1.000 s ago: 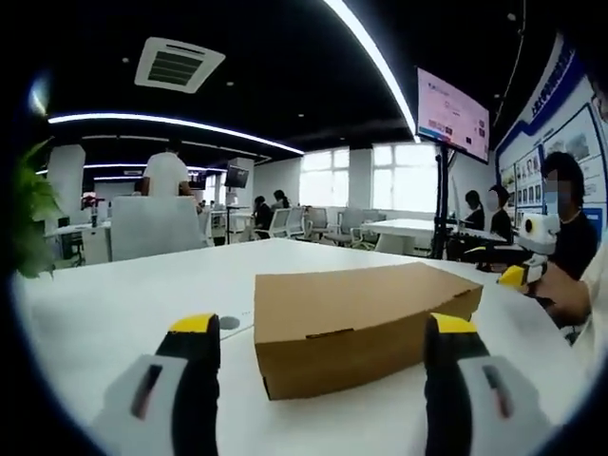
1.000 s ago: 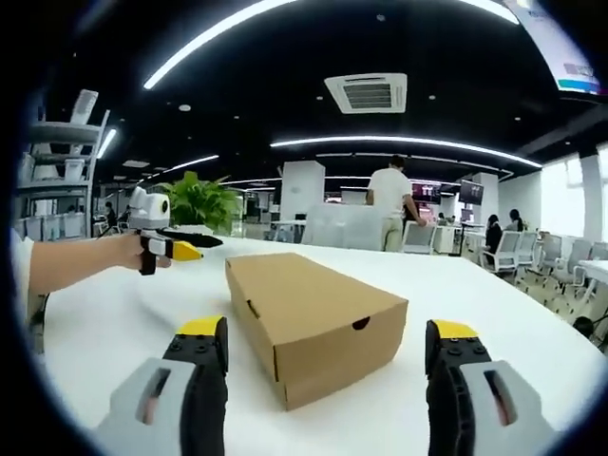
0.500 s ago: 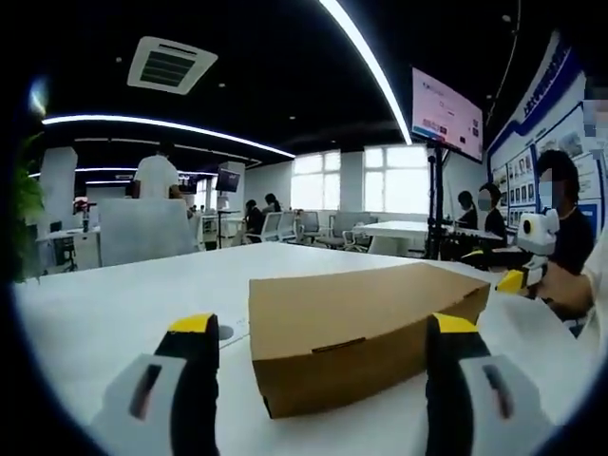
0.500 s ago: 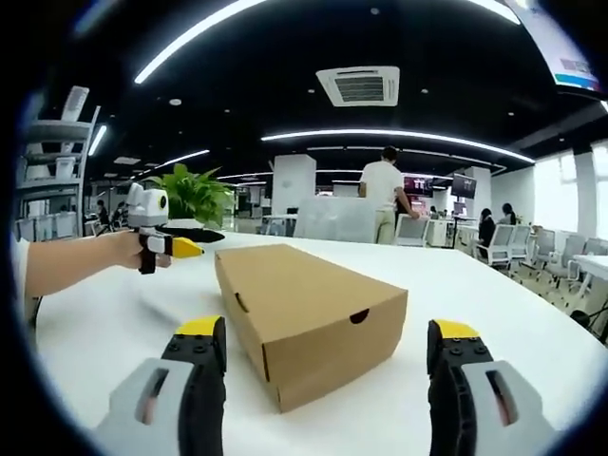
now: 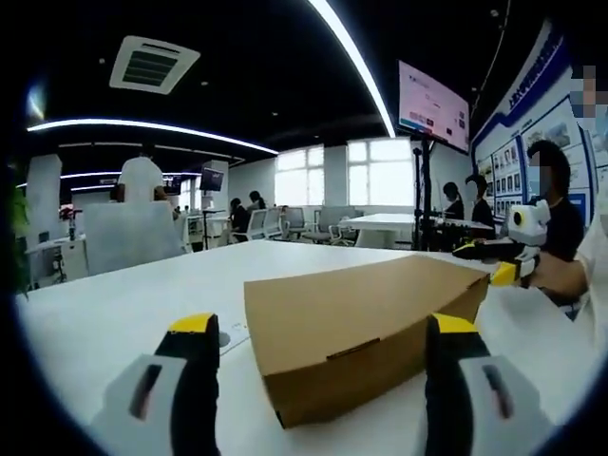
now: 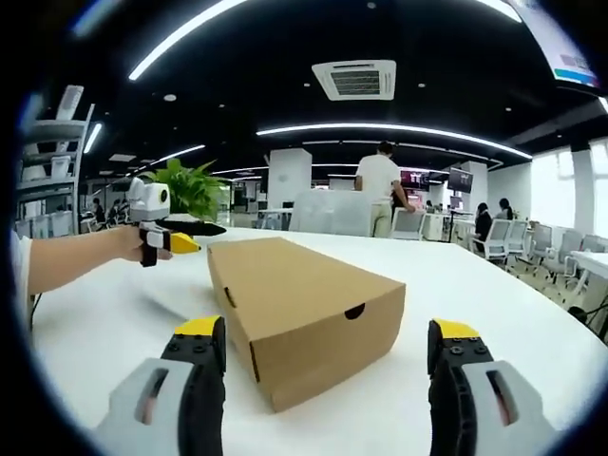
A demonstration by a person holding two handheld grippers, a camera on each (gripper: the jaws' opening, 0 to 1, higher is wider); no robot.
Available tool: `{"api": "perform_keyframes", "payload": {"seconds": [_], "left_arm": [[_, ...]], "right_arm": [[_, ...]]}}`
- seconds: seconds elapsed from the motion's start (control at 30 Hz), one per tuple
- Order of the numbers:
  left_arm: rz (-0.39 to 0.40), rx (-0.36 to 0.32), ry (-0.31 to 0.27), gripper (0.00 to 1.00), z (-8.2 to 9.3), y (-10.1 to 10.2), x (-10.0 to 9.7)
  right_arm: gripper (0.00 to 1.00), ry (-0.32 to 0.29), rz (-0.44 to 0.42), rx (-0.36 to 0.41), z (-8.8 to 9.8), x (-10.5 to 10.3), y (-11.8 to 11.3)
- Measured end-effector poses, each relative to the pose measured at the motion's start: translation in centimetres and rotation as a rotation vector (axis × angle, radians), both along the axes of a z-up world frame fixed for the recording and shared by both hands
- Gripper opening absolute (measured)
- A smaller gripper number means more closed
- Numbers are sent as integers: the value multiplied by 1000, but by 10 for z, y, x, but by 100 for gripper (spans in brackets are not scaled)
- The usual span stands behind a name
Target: Operate the shoe box by opening the lid, removing the specified soft item, and placing it in the target area until the item is outside and the box remains undamaged.
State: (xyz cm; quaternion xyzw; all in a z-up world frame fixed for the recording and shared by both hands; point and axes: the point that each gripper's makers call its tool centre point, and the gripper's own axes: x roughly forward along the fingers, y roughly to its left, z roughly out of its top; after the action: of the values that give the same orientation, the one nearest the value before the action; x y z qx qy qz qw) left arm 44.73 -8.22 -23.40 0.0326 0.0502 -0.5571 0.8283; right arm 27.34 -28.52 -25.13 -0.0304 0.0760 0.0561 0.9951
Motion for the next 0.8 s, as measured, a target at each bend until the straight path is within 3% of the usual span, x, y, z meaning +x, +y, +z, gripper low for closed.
{"api": "perform_keyframes", "payload": {"seconds": [0.53, 0.8], "left_arm": [[-77, 13, 52, 91, -16, -24, 2], [-106, 44, 24, 89, -21, -26, -4]], "right_arm": [[93, 25, -4, 37, -11, 7, -7], [91, 4, 30, 44, -15, 14, 1]]}}
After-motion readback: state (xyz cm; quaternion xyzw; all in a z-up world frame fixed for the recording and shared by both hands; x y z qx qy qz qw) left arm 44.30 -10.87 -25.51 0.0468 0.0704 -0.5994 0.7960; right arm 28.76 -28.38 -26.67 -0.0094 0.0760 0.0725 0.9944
